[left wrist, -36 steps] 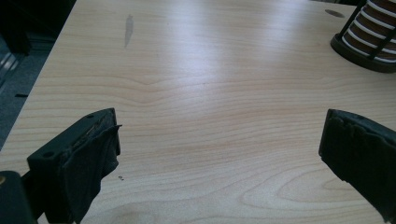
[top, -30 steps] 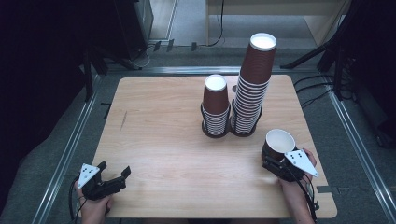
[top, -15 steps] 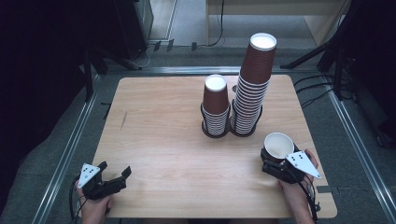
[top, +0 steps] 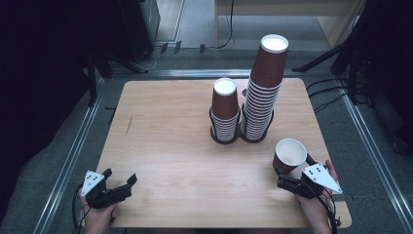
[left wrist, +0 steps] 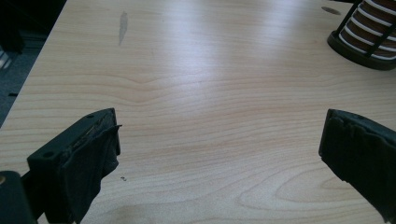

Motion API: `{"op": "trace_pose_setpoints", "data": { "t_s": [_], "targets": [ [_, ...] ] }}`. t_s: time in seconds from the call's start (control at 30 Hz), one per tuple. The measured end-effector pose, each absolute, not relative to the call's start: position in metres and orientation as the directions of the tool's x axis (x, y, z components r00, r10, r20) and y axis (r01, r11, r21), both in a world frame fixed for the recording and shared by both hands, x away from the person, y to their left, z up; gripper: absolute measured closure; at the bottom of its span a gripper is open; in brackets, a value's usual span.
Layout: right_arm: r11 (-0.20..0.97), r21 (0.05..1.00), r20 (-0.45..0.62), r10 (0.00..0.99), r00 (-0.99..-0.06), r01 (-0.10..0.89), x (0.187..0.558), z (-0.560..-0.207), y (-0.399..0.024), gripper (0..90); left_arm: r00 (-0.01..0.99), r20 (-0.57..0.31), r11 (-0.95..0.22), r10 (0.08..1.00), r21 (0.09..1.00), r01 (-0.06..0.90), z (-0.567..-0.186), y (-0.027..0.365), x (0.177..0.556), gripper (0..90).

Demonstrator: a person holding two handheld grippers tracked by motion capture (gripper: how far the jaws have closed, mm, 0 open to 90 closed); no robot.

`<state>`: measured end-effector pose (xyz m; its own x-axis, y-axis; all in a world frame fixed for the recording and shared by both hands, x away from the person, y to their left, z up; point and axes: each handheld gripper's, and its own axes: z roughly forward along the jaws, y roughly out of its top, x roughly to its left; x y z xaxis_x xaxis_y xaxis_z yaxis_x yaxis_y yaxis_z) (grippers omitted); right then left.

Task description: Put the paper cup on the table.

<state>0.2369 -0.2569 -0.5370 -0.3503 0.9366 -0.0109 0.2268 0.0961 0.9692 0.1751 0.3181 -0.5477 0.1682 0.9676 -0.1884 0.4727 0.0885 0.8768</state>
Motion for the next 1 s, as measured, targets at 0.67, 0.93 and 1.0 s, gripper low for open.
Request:
{"op": "trace_pose_setpoints", "data": {
  "t_s": [0.67,0.93,1.0],
  "targets": [
    [0.084,0.963,-0.013,0.964,-0.266,0.257,0.212,-0.544,-0.299,0.0,0.17,-0.199,0.097,0.965,0.875,0.475,-0.548,0.319,0.176,0.0],
    [0.069,0.964,-0.017,0.98,-0.201,0.256,0.21,-0.543,-0.32,0.0,0.17,-0.199,0.096,0.965,0.874,0.477,-0.548,0.319,0.176,0.0],
    [0.061,0.965,-0.012,0.982,-0.188,0.256,0.21,-0.543,-0.324,0.0,0.169,-0.2,0.097,0.965,0.873,0.478,-0.549,0.319,0.177,0.0]
  ]
}}
